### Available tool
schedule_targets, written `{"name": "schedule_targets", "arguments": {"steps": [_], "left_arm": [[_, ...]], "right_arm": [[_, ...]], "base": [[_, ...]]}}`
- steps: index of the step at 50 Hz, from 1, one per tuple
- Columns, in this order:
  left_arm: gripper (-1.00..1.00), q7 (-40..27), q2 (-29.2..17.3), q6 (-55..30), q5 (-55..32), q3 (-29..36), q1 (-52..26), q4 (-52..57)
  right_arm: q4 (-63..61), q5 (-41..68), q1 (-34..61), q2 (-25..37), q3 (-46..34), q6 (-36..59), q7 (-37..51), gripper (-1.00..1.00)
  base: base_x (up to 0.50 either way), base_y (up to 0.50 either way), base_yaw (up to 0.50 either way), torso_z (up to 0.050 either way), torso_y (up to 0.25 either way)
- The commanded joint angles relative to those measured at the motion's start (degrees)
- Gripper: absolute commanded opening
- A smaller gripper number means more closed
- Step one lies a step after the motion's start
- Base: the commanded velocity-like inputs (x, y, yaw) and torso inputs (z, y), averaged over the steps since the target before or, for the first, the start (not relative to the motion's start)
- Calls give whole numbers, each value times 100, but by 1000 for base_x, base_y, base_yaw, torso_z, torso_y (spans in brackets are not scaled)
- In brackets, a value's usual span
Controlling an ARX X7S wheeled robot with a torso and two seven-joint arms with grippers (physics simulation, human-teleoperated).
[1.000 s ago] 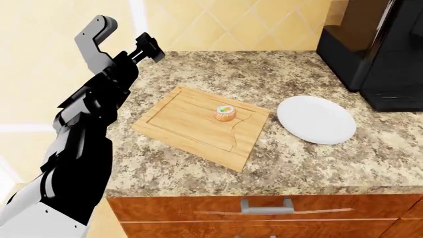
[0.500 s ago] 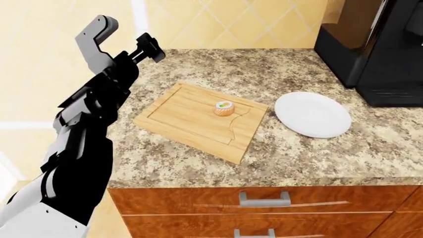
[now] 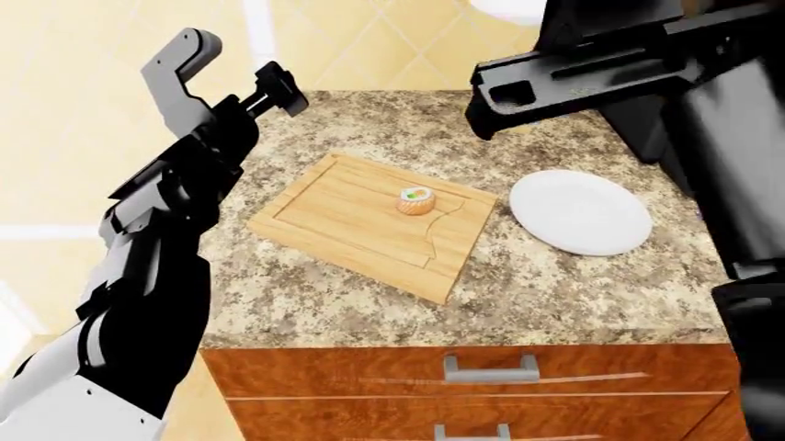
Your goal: Pick the sushi from the plate and place it on the cutting board. Then pick the condiment bottle from the cabinet and place it next to the cutting board.
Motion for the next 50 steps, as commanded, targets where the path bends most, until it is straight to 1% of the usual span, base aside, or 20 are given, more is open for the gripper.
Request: {"name": "schedule_targets", "arguments": {"steps": [1, 4, 8, 11, 19, 23, 30, 35, 42, 50], "left_arm": [[100, -5, 3, -10, 1, 15, 2, 0], [100, -3, 3, -19, -3, 13, 6, 0], [100, 29, 3, -57, -6, 14, 0, 0], [100, 38, 4, -64, -3, 18, -1, 0], [100, 28, 6, -68, 2, 35, -4, 0], [100, 24, 7, -68, 1, 42, -8, 0], [100, 19, 8, -56, 3, 56, 0, 0], [100, 12, 9, -46, 4, 70, 4, 0], [100, 26, 9, -43, -6, 66, 5, 0], [100, 38, 10, -37, -4, 68, 11, 0]], "right_arm": [[-986, -2207, -2271, 911, -498, -1763, -1005, -100], [-985, -2985, -2638, 1564, -1509, -3001, -961, -100], [-977, -3790, -3121, 1904, -2139, -3787, -961, -100], [-954, -4187, -3422, 2034, -2317, -4084, -980, -100], [-859, -4913, -4188, 2286, -2467, -4660, -1020, -100], [-758, -5453, -4623, 2375, -2607, -4951, -1076, -100], [-216, -6571, -5385, 2311, -2857, -5441, -959, -100], [138, -7165, -5603, 2103, -3046, -5449, -845, -100], [876, -7457, -5851, 1832, -3159, -5981, -852, -100], [1368, -7587, -5931, 1582, -3208, -6416, -908, -100]], "base": [[0, 0, 0, 0, 0], [0, 0, 0, 0, 0], [0, 0, 0, 0, 0], [0, 0, 0, 0, 0], [0, 0, 0, 0, 0], [0, 0, 0, 4, 0], [0, 0, 0, 0, 0], [0, 0, 0, 0, 0], [0, 0, 0, 0, 0], [0, 0, 0, 0, 0]]}}
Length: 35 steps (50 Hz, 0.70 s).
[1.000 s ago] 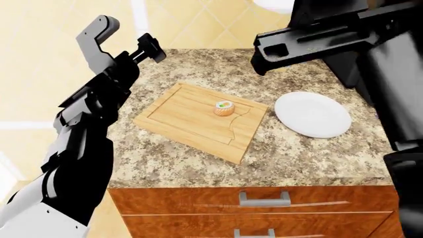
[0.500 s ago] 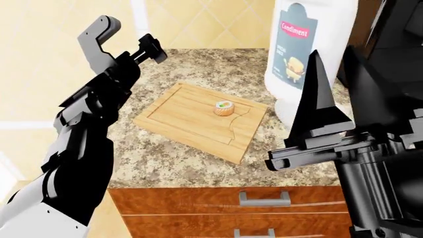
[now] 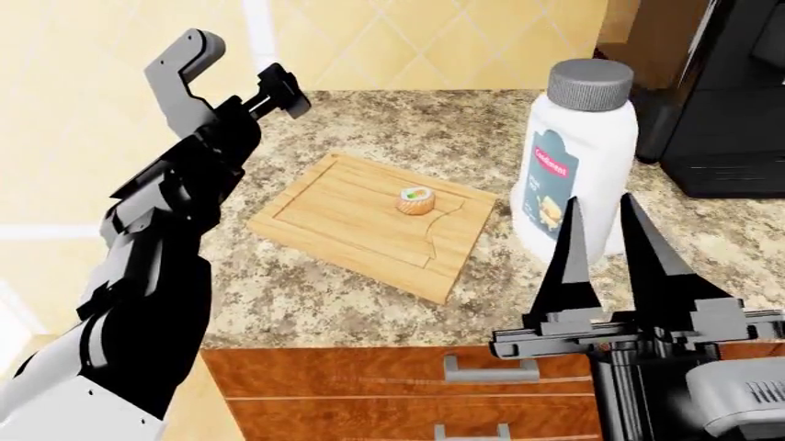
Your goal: Pick the sushi from the plate and place it on the cutting board. Then pick the condiment bottle from the cabinet and place it next to the cutting board.
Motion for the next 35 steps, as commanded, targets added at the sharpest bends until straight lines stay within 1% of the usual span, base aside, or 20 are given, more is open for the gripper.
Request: {"name": "schedule_targets", "arguments": {"steps": [1, 17, 35], "left_arm": [[100, 13, 1, 4, -2, 5, 3, 0], [100, 37, 10, 7, 5, 44, -1, 0], [100, 66, 6, -19, -6, 39, 4, 0]], "right_arm": [[748, -614, -304, -320, -127, -637, -23, -100], [1838, -852, -308, -795, -225, -1138, -141, -100], [2927, -714, -81, -1300, -254, -1563, -414, -100]], "base": [[0, 0, 0, 0, 0], [0, 0, 0, 0, 1], [0, 0, 0, 0, 0]]}}
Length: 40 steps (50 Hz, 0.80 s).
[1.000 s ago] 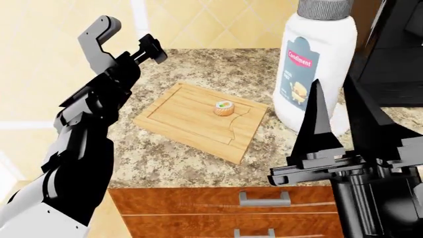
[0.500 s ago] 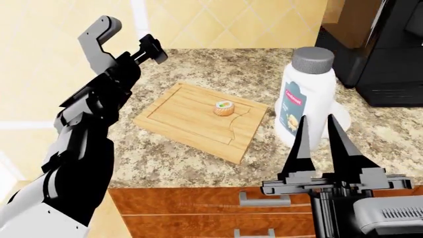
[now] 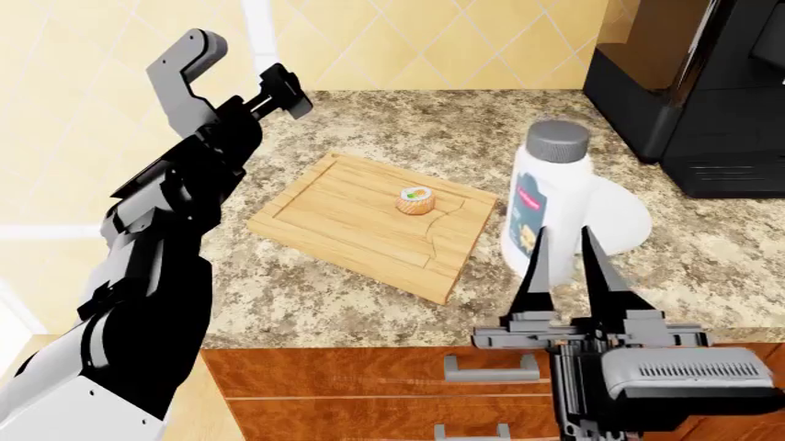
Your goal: Pick the sushi from the plate and place it on the cutting board. Then pick the condiment bottle from the cabinet and place it next to the cutting board.
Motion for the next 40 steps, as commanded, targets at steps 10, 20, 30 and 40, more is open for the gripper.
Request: {"name": "schedule_targets", "arguments": {"steps": [10, 20, 30, 40], "left_arm": [[100, 18, -1, -17, -3, -9, -4, 0], [100, 39, 0, -12, -2, -14, 0, 0], [100, 49, 0, -13, 0, -20, -1, 0], [100, 60, -3, -14, -1, -19, -2, 0]], "right_arm": [[1011, 82, 146, -452, -67, -414, -321, -100], [1311, 195, 169, -579, -100, -494, -446, -100], [1533, 315, 100, -620, -54, -667, -478, -100], [1881, 436, 106, -733, -48, -824, -605, -100]], "base": [[0, 0, 0, 0, 1], [0, 0, 0, 1, 0], [0, 0, 0, 0, 1], [0, 0, 0, 0, 0]]}}
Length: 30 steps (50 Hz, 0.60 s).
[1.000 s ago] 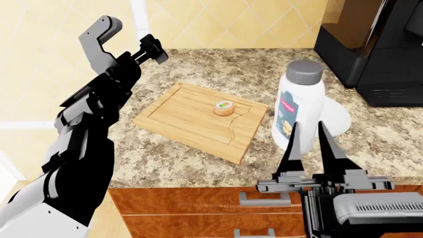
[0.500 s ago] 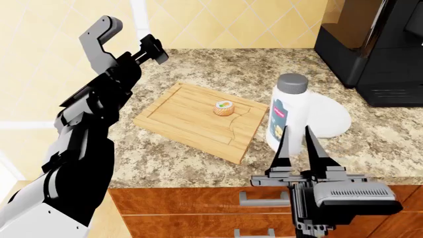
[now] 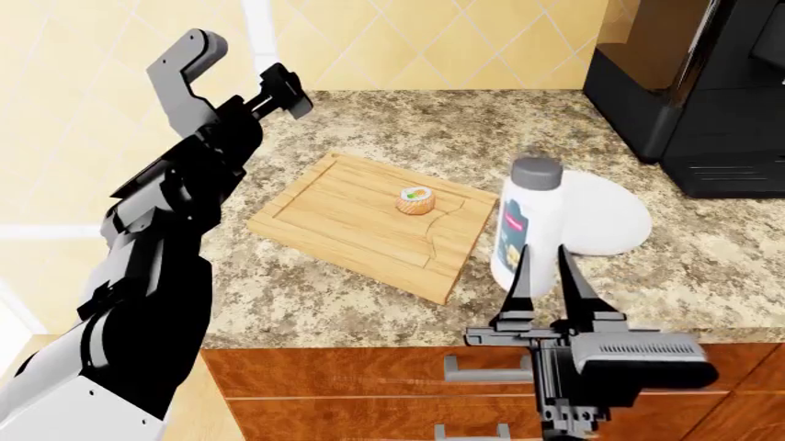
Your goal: Pick the sushi from the plate and place it on the cutting board. Then pick the condiment bottle from the cabinet and place it next to the cutting board.
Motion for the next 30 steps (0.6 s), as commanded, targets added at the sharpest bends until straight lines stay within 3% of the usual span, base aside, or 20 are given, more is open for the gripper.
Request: {"name": "schedule_targets", "arguments": {"steps": [1, 30], "left_arm": [[100, 14, -2, 1, -1, -2, 1, 0], [100, 16, 2, 1, 5, 24, 3, 0]], "right_arm": [[312, 15, 37, -116, 31, -139, -113, -100], [1156, 290, 223, -465, -36, -241, -554, -100]], "base": [[0, 0, 0, 0, 0], [0, 0, 0, 0, 0]]}}
